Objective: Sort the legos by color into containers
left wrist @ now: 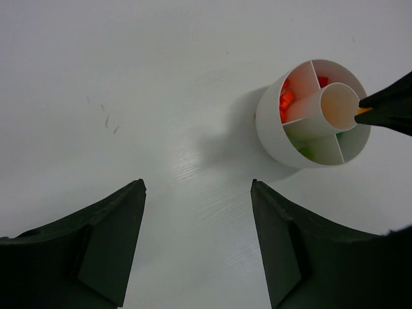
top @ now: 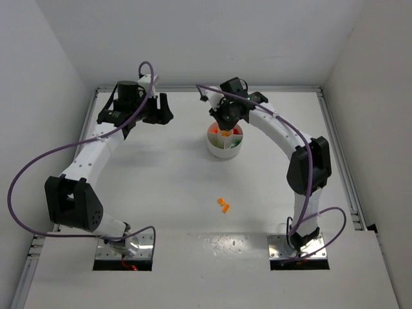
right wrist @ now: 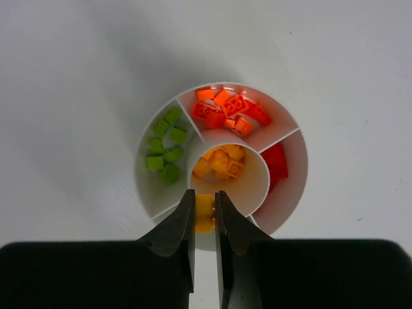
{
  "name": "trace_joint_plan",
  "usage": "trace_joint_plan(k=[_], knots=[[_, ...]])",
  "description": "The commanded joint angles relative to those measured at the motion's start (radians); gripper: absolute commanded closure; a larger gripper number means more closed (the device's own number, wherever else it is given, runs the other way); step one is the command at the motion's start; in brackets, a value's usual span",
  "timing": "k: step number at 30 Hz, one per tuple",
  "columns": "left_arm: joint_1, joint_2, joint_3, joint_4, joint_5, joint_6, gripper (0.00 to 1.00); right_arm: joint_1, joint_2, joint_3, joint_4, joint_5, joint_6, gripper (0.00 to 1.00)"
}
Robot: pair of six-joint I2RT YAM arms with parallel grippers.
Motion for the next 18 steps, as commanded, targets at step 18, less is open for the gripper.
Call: trace_joint_plan(k=[18], knots=[[-0.043,0.008,0.017,0.044,-0.007,0.001,0.26,-0.067,0.071,0.104,-0.004,0.025,-0.017,0.7]])
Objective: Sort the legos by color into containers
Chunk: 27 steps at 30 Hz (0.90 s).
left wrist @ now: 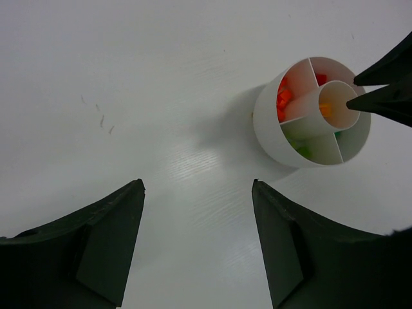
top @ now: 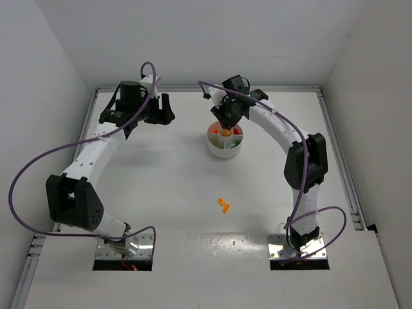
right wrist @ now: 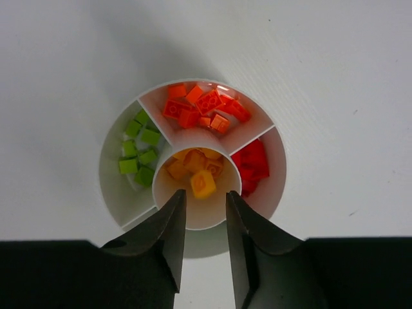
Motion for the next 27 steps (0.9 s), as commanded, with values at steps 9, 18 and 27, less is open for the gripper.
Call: trace_joint_plan(k=[9,18,27], knots=[[-0.079,-0.044,-0.064,0.038,0.125,0.133,0.26,-0.027,-0.05,0.04,0.028,-0.005,0.037,0.57],[-0.477,-0.136,-0.343,-0.002,0.136,0.334,0.34,-0.258,-0.098,-0.081,0.027,-0.051,0.212,0.61],[-0.663,0.045,-0.273,-0.159,0.206,0.655,0.4,-0.36,-0.181,-0.236,0.045,-0.143,0.239,0.63]])
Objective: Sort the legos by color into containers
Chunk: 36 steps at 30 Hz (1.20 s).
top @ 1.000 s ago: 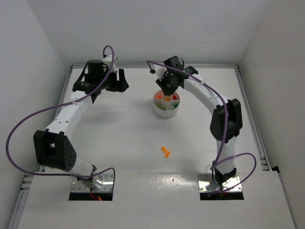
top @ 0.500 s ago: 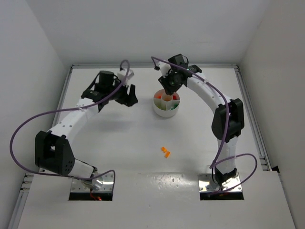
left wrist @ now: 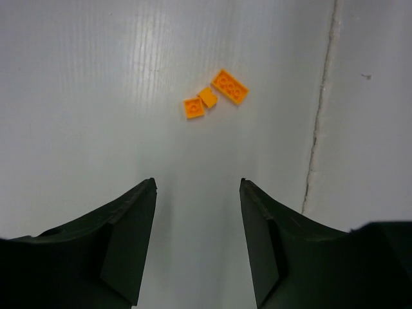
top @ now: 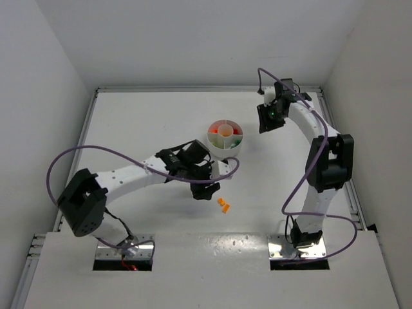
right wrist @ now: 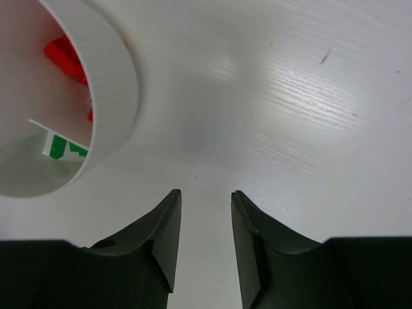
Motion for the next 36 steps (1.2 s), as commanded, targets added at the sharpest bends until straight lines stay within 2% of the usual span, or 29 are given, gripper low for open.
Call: trace_joint_plan(k=[1,6,10,14,16,25,36], knots=[[-0.008,0.077,0.051,-0.042,0.061,0.192,0.4,0.018,-0.099,0.001,0.027,-0.054,0.027,0.63],[-0.008,0.124,0.062,-0.001,0.15,0.376,0.4,0.009,-0.117,-0.01,0.027,-0.045,0.018,0.63],[-0.008,0.166,0.053,0.015,0.208,0.586,0.4,0.009,-0.117,-0.01,0.027,-0.045,0.018,0.63],[-0.008,0.21,0.065,0.024,0.223,0.683,0.41,0.0,-0.108,0.009,0.018,-0.036,0.018,0.63],[-0.018,0.255,0.082,0.024,0.233,0.721,0.45,0.0,-0.108,0.02,0.018,-0.036,0.018,0.63],[-0.056,0.403,0.201,0.003,0.233,0.764,0.49,0.0,-0.108,0.05,0.009,-0.036,0.018,0.63],[-0.096,0.456,0.224,-0.083,0.223,0.836,0.51,-0.018,-0.108,0.06,0.0,-0.054,0.018,0.63]])
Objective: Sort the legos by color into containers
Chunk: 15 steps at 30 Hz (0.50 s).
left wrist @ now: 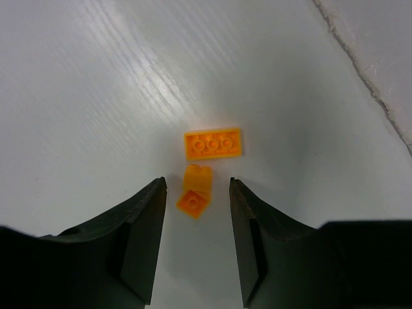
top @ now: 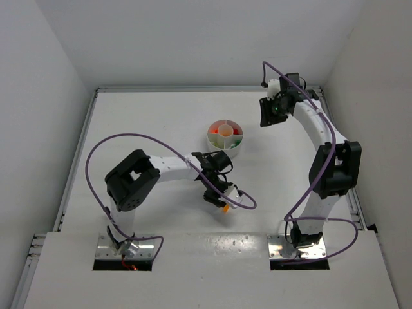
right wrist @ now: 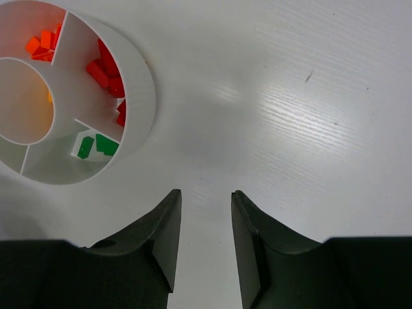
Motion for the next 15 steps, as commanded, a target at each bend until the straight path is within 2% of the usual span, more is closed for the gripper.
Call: trace_joint_plan(k=[1,9,15], knots=[[-0.012,0.024,0.033,-0.035,0.041,0.053,0.51,-0.014,-0.024,0.048,0.011,-0.022,0.011,0.63],[-0.012,0.053,0.033,-0.045,0.021,0.062,0.51,-0.023,-0.024,0.048,0.011,-0.04,0.011,0.63],[0.007,0.063,0.033,-0.045,-0.008,0.073,0.67,-0.023,-0.024,0.048,0.011,-0.04,0.011,0.63]])
